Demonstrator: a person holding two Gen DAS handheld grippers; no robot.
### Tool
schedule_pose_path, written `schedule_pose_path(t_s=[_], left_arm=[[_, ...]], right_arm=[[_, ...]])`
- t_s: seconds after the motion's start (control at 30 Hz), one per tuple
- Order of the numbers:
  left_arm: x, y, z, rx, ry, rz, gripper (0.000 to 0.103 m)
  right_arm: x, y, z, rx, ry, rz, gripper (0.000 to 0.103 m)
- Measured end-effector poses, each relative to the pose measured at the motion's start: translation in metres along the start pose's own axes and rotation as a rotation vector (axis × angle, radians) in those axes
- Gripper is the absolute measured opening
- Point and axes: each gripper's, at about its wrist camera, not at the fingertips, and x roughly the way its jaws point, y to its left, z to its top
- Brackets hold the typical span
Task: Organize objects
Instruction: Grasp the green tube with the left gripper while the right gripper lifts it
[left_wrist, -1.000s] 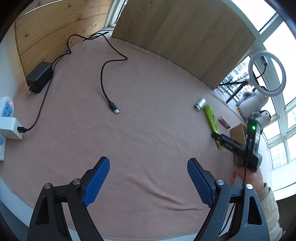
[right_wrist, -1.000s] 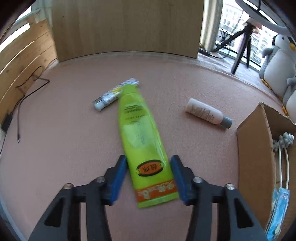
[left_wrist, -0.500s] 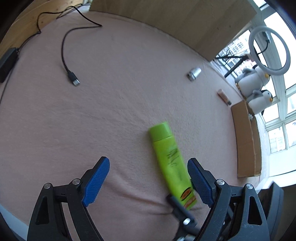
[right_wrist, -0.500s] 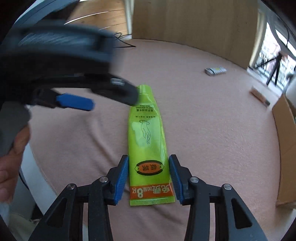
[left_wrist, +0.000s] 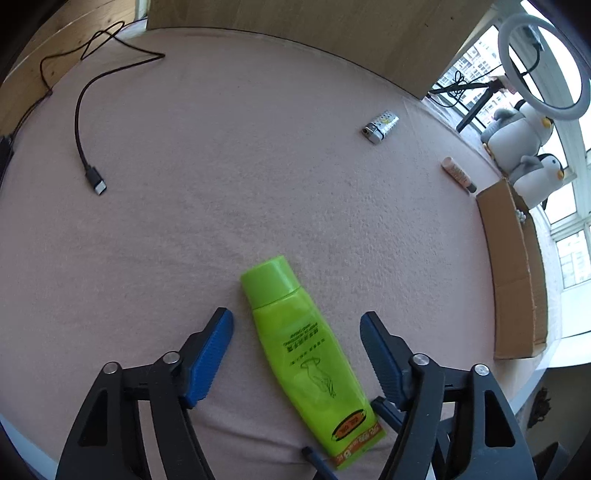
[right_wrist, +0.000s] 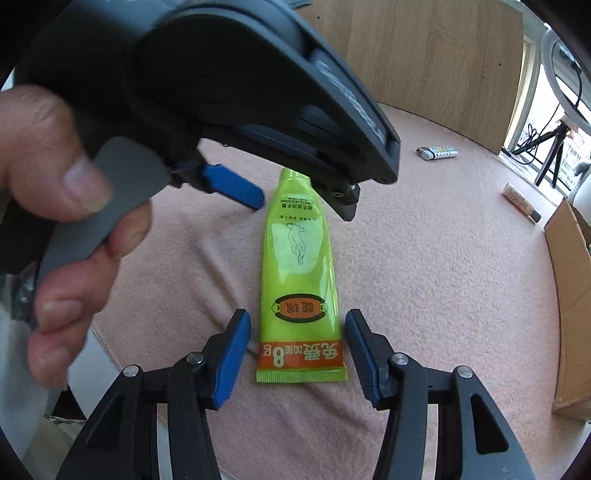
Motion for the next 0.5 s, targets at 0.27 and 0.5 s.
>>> schedule_pose_path(t_s=[0.27,0.5], left_arm=[[0.0048,-0.0052,0.0026,0.032,-0.027,0.023,0.042],[-0.0015,-0.0028,0.0022,0.032,-0.033,0.009,0.040]], right_arm=[[-0.0002,0.0064,-0.0061,0.004,-0.026,0.012,0.041],[-0.0037,0.0057,-0.0097,0.032,-0.043,0.022,0.040]])
